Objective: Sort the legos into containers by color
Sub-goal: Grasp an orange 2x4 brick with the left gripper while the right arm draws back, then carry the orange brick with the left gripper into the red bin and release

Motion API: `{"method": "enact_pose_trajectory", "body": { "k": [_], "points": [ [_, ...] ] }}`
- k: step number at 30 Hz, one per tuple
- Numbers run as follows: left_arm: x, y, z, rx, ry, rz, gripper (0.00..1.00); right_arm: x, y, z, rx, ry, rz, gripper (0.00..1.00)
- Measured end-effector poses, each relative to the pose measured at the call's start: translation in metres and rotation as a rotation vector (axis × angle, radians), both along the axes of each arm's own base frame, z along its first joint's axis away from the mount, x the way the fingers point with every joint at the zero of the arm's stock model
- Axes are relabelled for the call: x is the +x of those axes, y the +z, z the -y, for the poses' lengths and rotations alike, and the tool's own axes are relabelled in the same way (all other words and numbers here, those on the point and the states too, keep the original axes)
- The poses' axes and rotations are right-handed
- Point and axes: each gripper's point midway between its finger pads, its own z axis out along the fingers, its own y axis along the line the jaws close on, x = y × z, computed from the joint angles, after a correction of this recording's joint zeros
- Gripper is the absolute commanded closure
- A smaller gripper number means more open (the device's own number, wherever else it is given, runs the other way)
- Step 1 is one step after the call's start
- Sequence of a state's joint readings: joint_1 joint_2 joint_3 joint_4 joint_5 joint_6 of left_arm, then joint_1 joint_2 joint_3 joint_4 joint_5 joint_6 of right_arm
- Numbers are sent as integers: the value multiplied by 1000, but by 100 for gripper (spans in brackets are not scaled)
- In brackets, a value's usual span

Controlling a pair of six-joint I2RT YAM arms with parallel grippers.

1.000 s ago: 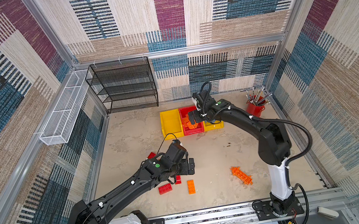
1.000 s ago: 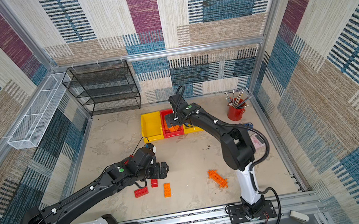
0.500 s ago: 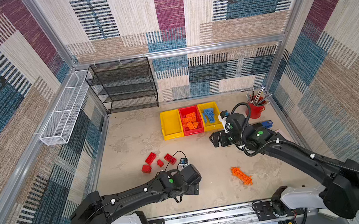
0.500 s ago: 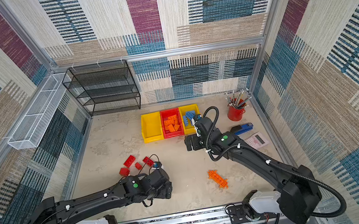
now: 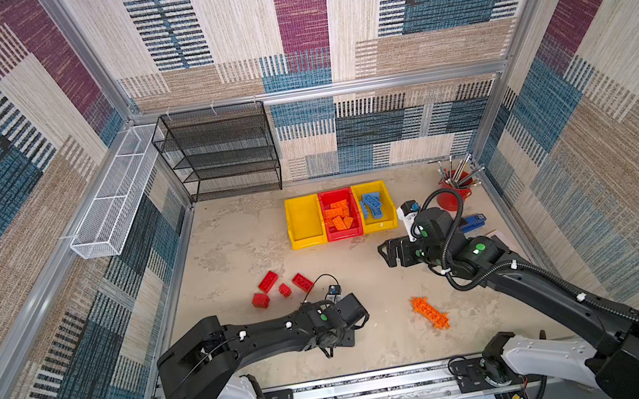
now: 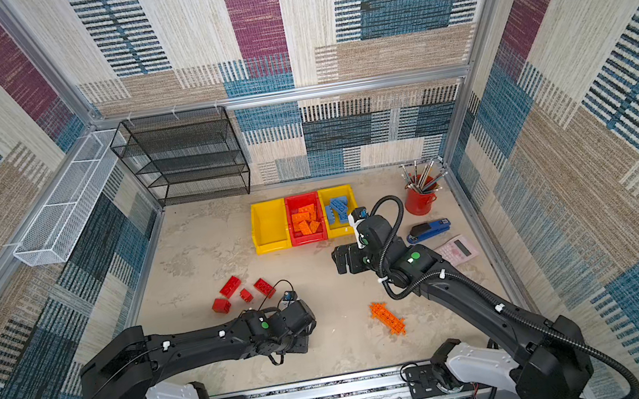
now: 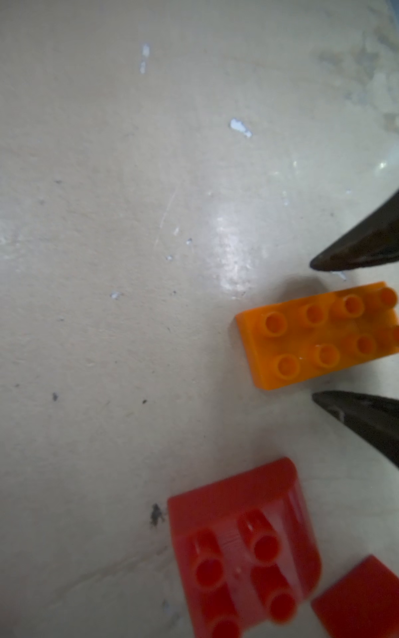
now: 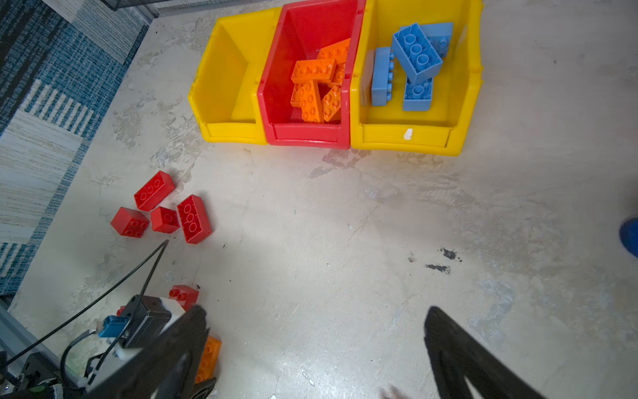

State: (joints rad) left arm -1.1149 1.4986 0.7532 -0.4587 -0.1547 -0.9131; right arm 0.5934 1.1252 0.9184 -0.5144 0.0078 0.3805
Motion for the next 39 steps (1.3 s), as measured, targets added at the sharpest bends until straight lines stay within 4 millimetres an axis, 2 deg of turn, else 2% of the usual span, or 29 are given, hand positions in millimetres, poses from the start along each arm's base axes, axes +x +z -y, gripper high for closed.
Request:
{"method": "enact_pose_trajectory", "body": {
  "k": [2, 6, 11, 15, 19, 23, 27, 33, 39],
  "points": [
    [1, 0, 3, 1, 0, -1, 70, -1, -1, 1, 0, 0, 1, 1],
    [2, 2, 6, 3, 1, -9, 82, -2, 6, 2, 9, -3, 19, 1],
    [3, 19, 12, 12, -9, -24, 87, -2, 8, 8, 0, -24, 39, 1],
    [25, 52, 20, 6, -10, 34, 87, -5, -3, 15, -25, -42, 27, 1],
    [66, 88, 22, -3, 23, 99, 87, -6, -16, 23, -50, -73, 9, 1],
    [121, 121, 21, -17, 61, 154, 87, -2, -20, 32, -63, -110, 7, 1],
    [174, 143, 26, -17, 67, 204, 86, 1, -24, 37, -75, -128, -2, 1],
    [249, 156, 47, -26, 49, 238, 83, 7, -28, 39, -89, -139, -16, 1],
    [308, 150, 59, -33, 34, 252, 83, 15, -24, 37, -98, -135, -12, 1]
  ]
}}
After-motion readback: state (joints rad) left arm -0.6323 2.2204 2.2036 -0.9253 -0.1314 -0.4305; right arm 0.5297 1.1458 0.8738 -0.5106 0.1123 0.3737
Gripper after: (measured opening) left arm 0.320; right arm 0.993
